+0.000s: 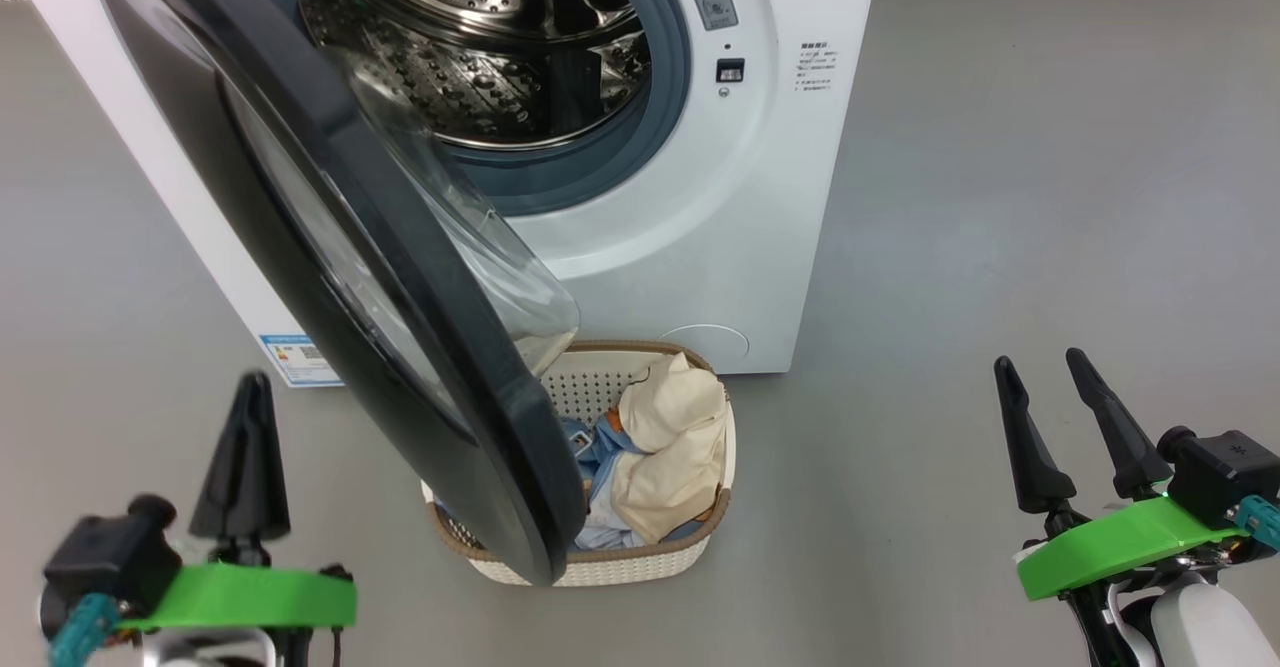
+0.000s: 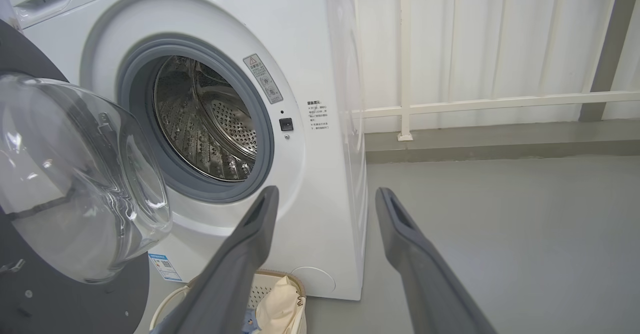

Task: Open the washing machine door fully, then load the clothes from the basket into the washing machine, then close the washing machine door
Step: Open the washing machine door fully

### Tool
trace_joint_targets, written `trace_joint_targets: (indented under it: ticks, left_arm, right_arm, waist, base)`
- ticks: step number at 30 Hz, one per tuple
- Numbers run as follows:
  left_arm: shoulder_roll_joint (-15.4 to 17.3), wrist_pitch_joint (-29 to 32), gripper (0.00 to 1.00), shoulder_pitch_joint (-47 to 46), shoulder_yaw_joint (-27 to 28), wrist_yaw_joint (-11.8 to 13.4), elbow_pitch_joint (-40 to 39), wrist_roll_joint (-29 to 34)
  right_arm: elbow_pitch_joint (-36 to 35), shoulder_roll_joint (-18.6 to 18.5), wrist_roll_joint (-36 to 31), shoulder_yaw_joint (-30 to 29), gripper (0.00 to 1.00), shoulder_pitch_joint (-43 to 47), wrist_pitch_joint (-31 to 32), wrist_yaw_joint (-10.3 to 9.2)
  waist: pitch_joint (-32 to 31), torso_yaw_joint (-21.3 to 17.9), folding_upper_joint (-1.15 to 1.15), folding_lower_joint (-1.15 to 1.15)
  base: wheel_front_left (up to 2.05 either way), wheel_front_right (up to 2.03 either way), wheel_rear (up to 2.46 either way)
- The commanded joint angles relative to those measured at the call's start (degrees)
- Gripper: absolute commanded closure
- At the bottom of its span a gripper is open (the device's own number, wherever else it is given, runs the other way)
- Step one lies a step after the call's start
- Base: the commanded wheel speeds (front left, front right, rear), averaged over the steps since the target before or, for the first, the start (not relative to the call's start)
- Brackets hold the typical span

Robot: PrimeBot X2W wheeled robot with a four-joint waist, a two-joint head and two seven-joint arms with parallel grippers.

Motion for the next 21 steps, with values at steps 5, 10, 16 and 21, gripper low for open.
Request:
trace_joint_targets:
  ticks: [5, 10, 16, 21]
  left_arm:
    - [0.62, -0.36, 1.00, -4.36, -0.20, 0.03, -10.24, -0.94]
    - [0.62, -0.36, 1.00, -4.96, -5.95, 0.04, -18.29, -0.58]
    - [0.61, -0.36, 1.00, -4.27, -14.64, 0.04, -20.46, -2.09]
    - [0.61, -0.36, 1.00, -2.58, -20.99, 0.03, -15.17, -3.95]
  right_arm:
    - [-0.92, -0.07, 0.46, 0.97, 0.00, -1.19, -0.51, 0.08]
    - [-0.60, -0.04, 0.58, 1.17, 0.00, -1.17, -0.51, 0.08]
    - [0.09, 0.11, 1.00, 2.01, 0.00, -1.24, -0.51, 0.08]
    - [0.50, 0.29, 1.40, 2.79, 0.00, -1.11, -0.51, 0.08]
  waist:
    - [0.07, 0.19, 0.00, 0.00]
    - [-0.31, 0.31, 0.00, 0.00]
    - [-0.95, -0.04, 0.00, 0.00]
    - [-0.98, -0.76, 0.00, 0.00]
  base:
    - [0.00, 0.00, 0.00]
    - [0.00, 0.00, 0.00]
    - [0.00, 0.00, 0.00]
    - [0.00, 0.00, 0.00]
